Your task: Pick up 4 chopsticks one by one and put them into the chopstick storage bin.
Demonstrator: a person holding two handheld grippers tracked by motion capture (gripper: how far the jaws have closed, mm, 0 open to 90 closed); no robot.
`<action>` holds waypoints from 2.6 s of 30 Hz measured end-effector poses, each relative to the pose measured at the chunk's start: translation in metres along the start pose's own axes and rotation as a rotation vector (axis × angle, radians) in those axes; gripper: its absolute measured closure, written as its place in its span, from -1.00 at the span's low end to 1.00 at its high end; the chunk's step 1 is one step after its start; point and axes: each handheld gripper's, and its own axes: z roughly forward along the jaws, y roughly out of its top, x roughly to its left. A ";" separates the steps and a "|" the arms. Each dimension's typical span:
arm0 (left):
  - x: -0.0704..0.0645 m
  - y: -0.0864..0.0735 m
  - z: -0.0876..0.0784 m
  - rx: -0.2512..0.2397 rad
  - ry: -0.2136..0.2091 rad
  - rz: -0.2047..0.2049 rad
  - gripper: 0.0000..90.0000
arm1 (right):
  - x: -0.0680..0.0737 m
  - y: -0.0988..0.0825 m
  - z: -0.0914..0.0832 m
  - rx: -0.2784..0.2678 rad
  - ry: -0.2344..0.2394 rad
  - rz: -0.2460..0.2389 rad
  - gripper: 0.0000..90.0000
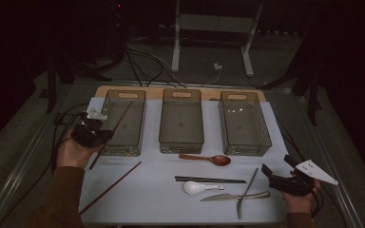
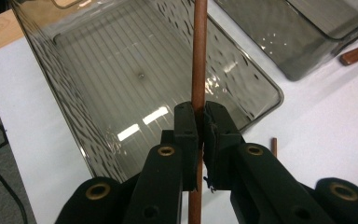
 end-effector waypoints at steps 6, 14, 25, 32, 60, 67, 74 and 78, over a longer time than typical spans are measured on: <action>0.004 0.010 0.002 0.004 0.004 -0.005 0.91 | 0.000 0.000 0.000 0.000 0.000 0.001 -1.00; 0.011 0.025 0.007 0.016 0.012 -0.011 0.91 | 0.000 0.000 0.000 -0.001 0.001 0.000 -1.00; 0.020 0.037 0.023 0.041 0.015 -0.043 0.91 | 0.000 0.000 0.000 -0.001 0.001 0.000 -1.00; 0.030 0.040 0.033 0.040 0.024 -0.094 0.91 | 0.000 0.000 0.000 -0.002 0.003 0.000 -1.00; 0.035 0.039 0.048 -0.105 0.100 -0.213 -0.95 | 0.000 0.000 -0.002 -0.006 0.006 0.005 -1.00; 0.034 0.032 0.041 -0.113 0.071 -0.203 -0.97 | 0.000 0.000 -0.002 -0.004 0.007 0.005 -1.00; 0.030 0.023 0.034 -0.126 0.046 -0.186 -0.97 | 0.000 0.000 -0.001 -0.003 0.008 0.004 -1.00; 0.027 0.019 0.029 -0.137 0.038 -0.175 -0.97 | 0.000 0.000 0.000 -0.003 0.008 0.006 -1.00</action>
